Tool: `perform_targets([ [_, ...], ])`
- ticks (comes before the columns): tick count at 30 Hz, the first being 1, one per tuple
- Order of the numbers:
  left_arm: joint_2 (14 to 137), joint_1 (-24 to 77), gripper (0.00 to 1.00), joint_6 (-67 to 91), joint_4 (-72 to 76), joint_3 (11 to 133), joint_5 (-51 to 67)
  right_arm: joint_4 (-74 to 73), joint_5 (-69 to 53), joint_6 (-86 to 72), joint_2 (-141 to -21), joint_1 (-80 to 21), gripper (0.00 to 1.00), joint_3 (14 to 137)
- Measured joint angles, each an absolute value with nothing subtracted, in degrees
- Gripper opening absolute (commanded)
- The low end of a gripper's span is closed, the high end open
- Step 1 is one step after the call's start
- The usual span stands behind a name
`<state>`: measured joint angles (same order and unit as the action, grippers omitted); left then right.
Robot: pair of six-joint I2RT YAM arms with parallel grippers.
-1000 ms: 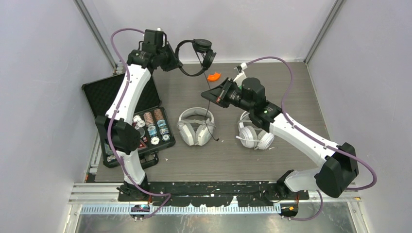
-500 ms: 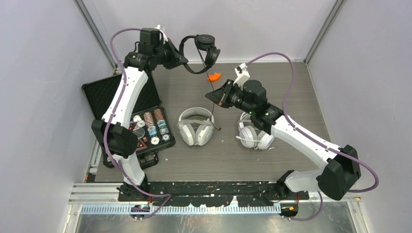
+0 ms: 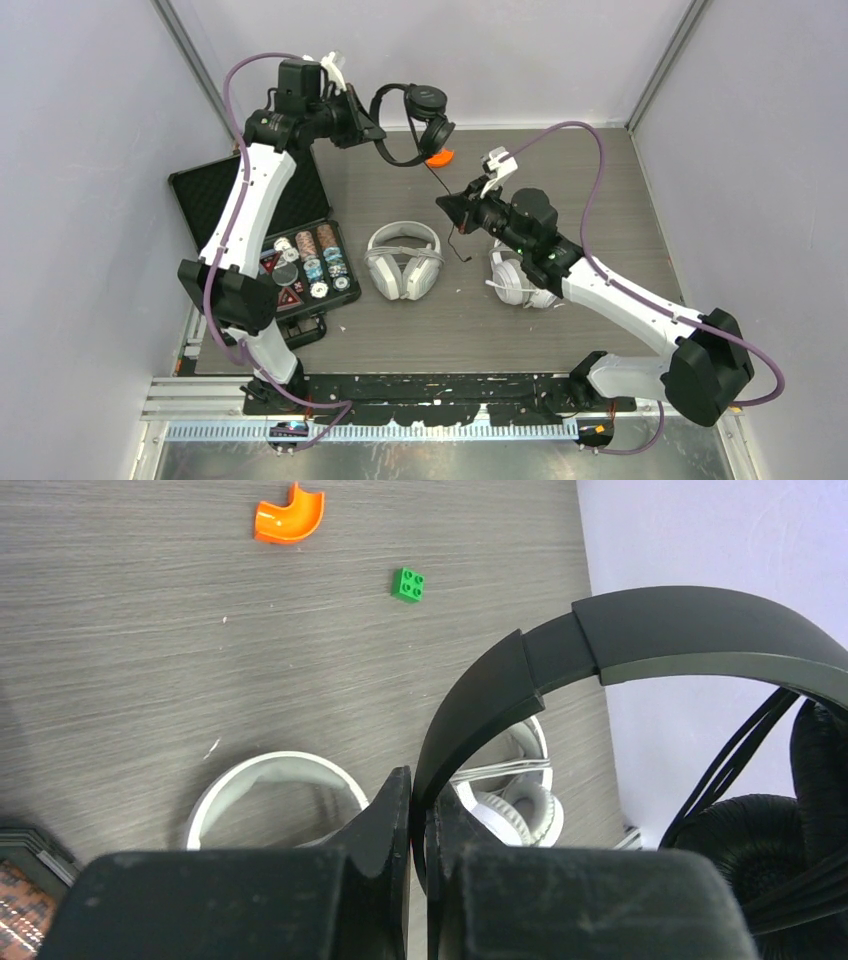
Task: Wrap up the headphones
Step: Wrap the headphones cable around the headphones.
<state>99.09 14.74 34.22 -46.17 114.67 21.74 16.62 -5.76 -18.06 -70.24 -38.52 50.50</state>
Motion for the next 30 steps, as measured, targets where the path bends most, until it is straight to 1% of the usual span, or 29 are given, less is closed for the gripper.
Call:
perform_targets([
  [8,99.1,16.2,0.00,27.8,-50.3,115.5,20.7,29.5,-5.6,-11.8,-69.2,-38.5,0.00,41.2],
  [18,99.1,17.0,0.00,24.8,-53.6,118.3,16.6,33.8,-6.2,-7.0,-69.2,-38.5,0.00,39.7],
  [24,99.7,20.0,0.00,21.7,-58.2,123.6,12.1,34.7,-7.6,-3.1,-70.2,-38.5,0.10,39.7],
  [30,100.2,22.5,0.00,20.1,-63.4,127.2,11.8,37.4,-9.1,-0.6,-72.9,-38.5,0.15,38.1],
])
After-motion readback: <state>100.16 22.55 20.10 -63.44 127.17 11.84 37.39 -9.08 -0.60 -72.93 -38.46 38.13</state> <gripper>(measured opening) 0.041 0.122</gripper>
